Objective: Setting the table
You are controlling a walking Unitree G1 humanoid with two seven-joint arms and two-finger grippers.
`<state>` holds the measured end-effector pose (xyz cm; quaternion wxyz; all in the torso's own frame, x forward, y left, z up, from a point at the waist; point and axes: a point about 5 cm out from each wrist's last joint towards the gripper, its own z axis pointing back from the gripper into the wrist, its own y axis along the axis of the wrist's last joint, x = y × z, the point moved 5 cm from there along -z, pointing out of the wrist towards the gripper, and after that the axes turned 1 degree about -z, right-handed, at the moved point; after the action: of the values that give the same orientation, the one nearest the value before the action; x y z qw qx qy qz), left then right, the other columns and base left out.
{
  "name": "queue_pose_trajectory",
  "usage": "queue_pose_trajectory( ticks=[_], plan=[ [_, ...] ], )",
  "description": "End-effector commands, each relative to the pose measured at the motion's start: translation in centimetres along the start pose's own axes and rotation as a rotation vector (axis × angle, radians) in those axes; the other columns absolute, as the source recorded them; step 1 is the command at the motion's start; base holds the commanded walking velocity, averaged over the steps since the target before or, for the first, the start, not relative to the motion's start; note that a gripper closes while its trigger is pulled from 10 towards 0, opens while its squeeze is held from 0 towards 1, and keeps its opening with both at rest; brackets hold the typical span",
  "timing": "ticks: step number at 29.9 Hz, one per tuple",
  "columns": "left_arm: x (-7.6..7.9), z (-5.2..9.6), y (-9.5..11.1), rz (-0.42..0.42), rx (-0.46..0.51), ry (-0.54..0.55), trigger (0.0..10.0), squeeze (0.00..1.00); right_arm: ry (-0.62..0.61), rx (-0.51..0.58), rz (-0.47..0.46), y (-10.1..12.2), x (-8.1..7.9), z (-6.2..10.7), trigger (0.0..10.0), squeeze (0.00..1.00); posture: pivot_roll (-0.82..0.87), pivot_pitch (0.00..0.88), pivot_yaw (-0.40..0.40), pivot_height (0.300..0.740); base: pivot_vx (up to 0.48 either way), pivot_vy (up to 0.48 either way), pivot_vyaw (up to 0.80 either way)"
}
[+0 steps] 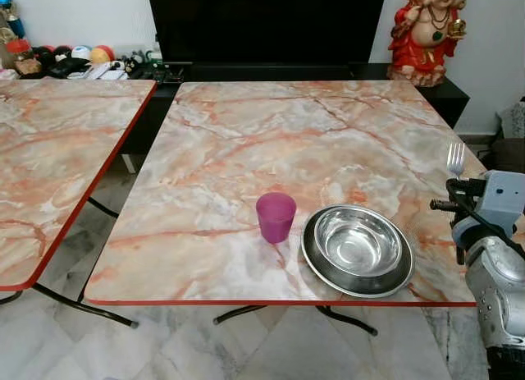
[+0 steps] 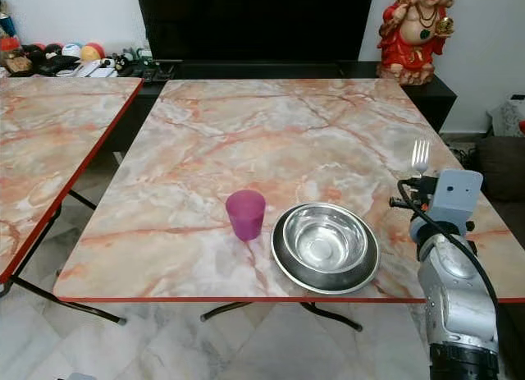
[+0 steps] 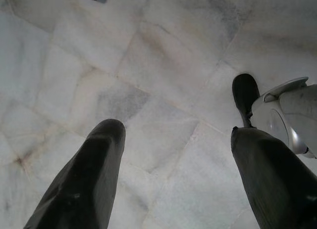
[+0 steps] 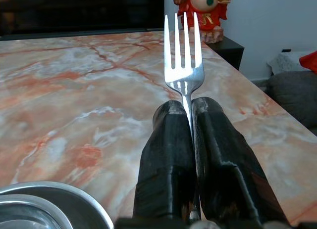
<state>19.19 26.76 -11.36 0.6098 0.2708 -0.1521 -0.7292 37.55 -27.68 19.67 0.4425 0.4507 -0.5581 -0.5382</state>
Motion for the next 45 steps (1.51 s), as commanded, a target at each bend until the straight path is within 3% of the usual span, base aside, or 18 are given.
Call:
queue_pose_trajectory(
  ticks=[1, 18, 32, 39, 40, 45],
  plan=[
    [-0.1, 0.2, -0.7, -0.004, -0.017, 0.004, 10.0, 0.0, -0.006, 0.004, -0.019, 0.4, 0.1, 0.2, 10.0, 0.0, -0.04, 0.073, 0.031, 0.74, 0.0, 0.0, 0.0],
    [0.4, 0.0, -0.4, -0.022, -0.013, -0.01, 10.0, 0.0, -0.028, -0.013, -0.007, 0.3, 0.6, 0.4, 10.0, 0.0, -0.04, 0.077, 0.028, 0.74, 0.196, 0.0, 0.0],
    [0.6, 0.0, -0.5, -0.025, -0.013, -0.014, 10.0, 0.0, -0.027, -0.038, -0.015, -0.1, 0.0, 1.0, 10.0, 0.0, -0.04, 0.088, 0.024, 0.74, 0.168, 0.0, 0.0],
    [0.6, 0.0, -0.6, -0.026, -0.015, -0.015, 10.0, 0.0, -0.029, -0.125, 0.022, -1.7, -0.5, 2.5, 10.0, 0.0, -0.05, 0.097, 0.027, 0.74, 0.0, 0.0, 0.0],
    [0.6, 0.1, -0.6, -0.029, -0.016, -0.017, 10.0, 0.0, -0.031, -0.15, 0.074, -2.1, -0.5, 3.1, 10.0, 0.0, -0.06, 0.097, 0.03, 0.74, 0.0, 0.0, 0.0],
    [0.5, 0.0, -0.6, -0.037, -0.018, -0.022, 10.0, 0.0, -0.035, -0.206, 0.119, -2.6, -0.8, 4.4, 10.0, 0.0, -0.06, 0.098, 0.032, 0.74, 0.0, 0.0, 0.0]
  ],
)
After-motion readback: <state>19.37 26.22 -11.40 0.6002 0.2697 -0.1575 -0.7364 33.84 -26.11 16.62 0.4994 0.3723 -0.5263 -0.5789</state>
